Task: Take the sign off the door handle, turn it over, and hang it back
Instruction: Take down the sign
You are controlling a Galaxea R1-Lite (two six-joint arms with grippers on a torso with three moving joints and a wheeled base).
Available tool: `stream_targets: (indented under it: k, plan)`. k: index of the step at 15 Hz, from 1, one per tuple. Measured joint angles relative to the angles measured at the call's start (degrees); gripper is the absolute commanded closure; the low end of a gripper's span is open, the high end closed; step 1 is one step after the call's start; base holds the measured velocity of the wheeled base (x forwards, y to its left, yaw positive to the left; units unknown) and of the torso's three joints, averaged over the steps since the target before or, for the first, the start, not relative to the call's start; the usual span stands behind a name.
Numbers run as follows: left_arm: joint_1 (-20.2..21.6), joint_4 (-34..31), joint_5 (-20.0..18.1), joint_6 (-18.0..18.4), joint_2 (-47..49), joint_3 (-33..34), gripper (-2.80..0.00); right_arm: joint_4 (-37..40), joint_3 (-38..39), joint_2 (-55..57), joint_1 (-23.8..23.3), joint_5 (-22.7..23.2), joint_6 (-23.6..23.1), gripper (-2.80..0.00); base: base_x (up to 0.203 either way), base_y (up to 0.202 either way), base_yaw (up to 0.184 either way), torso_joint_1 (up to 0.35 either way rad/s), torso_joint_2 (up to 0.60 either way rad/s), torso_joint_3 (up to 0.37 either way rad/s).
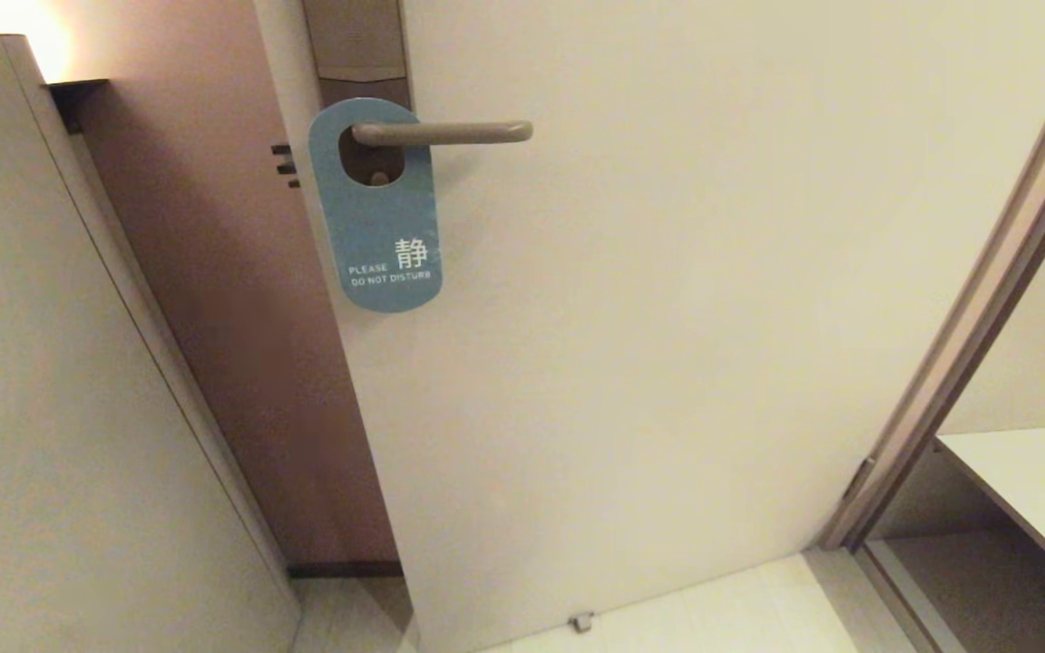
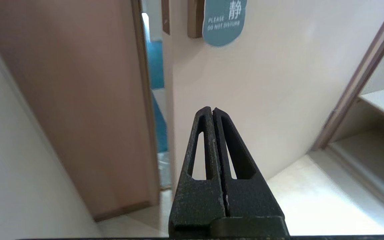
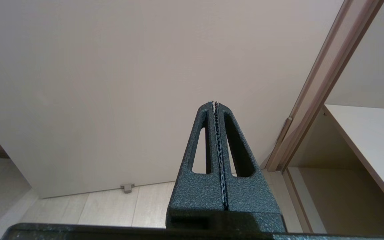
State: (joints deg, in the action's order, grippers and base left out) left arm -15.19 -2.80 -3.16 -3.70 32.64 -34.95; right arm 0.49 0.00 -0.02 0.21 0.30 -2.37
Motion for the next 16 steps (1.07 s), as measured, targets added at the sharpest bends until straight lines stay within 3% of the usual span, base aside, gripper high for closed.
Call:
stream_targets:
  k: [7, 9, 11, 13, 16]
  plan:
    - [0.73, 7.59, -0.92, -4.54, 16.96, -9.08, 0.00, 0.02, 0.00, 0.00, -0.05, 0.00, -0.02, 0.00, 0.000, 0.000, 0.000, 0.000, 0.00, 0.000]
    - [3.80, 8.35, -4.57, -5.09, 20.50, -11.25, 0.00, 0.01, 0.00, 0.00, -0.05, 0.05, -0.04, 0.00, 0.000, 0.000, 0.000, 0.000, 0.00, 0.000]
    - [10.30, 8.91, -12.67, -5.00, 23.24, -12.89, 0.00, 0.02, 0.00, 0.00, -0.05, 0.00, -0.04, 0.00, 0.000, 0.000, 0.000, 0.000, 0.00, 0.000]
    - [17.55, 9.48, -23.75, -4.73, 25.90, -14.59, 0.00, 0.02, 0.00, 0.00, -0.05, 0.00, -0.04, 0.00, 0.000, 0.000, 0.000, 0.000, 0.00, 0.000]
    - [22.24, 13.53, -38.86, -4.59, 30.77, -16.59, 0.00, 0.02, 0.00, 0.00, -0.05, 0.00, -0.02, 0.00, 0.000, 0.000, 0.000, 0.000, 0.00, 0.000]
